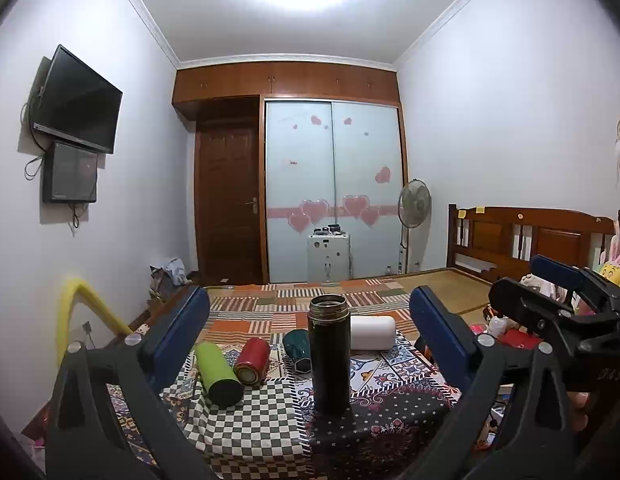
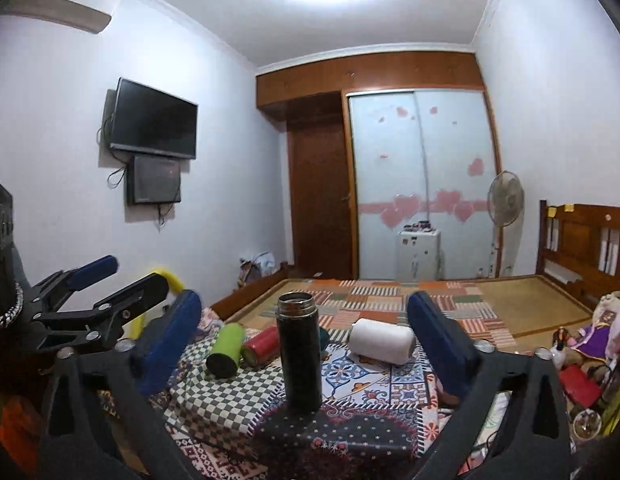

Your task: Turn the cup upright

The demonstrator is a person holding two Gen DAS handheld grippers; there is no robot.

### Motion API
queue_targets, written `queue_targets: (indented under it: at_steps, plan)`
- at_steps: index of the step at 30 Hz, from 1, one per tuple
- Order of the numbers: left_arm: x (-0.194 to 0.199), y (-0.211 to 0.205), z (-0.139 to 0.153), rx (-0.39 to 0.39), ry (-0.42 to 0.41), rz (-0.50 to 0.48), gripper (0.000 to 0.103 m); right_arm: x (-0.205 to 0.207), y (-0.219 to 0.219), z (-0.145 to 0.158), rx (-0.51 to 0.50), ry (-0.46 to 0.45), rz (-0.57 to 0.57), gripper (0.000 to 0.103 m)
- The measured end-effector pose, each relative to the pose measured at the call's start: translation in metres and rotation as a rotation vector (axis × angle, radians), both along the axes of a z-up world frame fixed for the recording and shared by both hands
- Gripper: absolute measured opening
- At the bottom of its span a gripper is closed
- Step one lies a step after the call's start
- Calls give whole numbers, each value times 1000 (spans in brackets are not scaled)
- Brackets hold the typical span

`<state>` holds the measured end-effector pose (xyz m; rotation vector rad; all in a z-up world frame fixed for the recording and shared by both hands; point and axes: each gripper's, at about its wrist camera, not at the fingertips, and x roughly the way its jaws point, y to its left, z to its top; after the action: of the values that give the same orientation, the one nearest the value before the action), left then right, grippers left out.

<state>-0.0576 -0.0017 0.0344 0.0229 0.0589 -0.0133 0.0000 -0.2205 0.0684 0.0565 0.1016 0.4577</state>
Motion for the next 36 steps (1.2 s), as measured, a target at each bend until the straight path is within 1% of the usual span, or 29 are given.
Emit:
queue_targets:
  at_steps: [12, 26, 36]
  plan:
    - [-5, 3, -9, -15, 9, 12, 103, -11, -3, -4, -12, -1, -31, 103]
    - [-4, 4, -10, -25, 16, -3, 103, -17, -2, -1, -19, -21, -57, 103]
    - [-1, 5, -10, -31, 21, -4, 103, -18, -3, 1, -10, -17, -55, 103]
